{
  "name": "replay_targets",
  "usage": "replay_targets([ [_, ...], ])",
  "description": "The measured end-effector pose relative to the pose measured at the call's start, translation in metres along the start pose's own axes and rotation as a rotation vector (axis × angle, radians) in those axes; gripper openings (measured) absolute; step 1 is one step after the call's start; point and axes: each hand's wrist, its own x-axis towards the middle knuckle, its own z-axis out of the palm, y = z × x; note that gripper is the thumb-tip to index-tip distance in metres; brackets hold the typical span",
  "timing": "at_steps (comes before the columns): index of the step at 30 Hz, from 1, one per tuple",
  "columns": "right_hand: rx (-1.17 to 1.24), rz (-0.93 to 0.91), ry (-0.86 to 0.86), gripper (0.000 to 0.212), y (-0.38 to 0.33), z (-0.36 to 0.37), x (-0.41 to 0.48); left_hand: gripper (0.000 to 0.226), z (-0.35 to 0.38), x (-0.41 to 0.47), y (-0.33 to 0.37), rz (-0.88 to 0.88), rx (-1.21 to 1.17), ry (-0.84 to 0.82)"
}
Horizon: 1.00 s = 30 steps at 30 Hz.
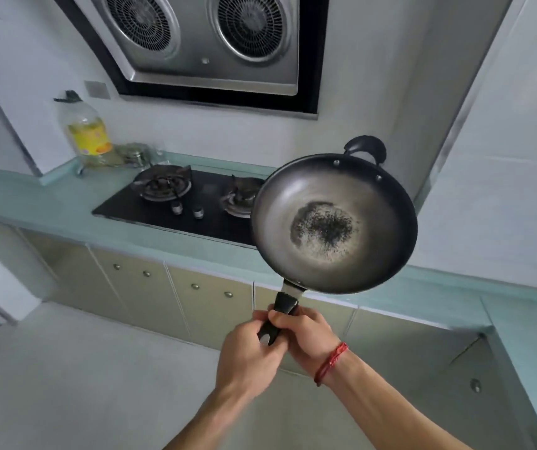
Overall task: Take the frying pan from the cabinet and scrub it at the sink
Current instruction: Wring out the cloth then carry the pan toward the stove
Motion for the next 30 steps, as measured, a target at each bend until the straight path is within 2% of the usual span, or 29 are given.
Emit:
replay_targets([
  [9,-0.116,0.112,-0.136,0.011,-0.052,0.016,0.109,0.017,-0.006,0.095,0.014,-0.139,-0.090,0.159],
  [14,-0.146,0.179,-0.186,0.013,-0.062,0.031,0.161,0.016,-0.018,0.142,0.002,-0.178,-0.074,0.187],
  [19,-0.167,0.232,-0.170,0.011,-0.069,0.053,0.216,0.018,-0.033,0.197,-0.013,-0.199,-0.077,0.170],
  [30,-0.116,0.245,-0.054,0.012,-0.080,0.117,0.353,0.012,-0.089,0.341,-0.060,-0.101,-0.017,0.085],
])
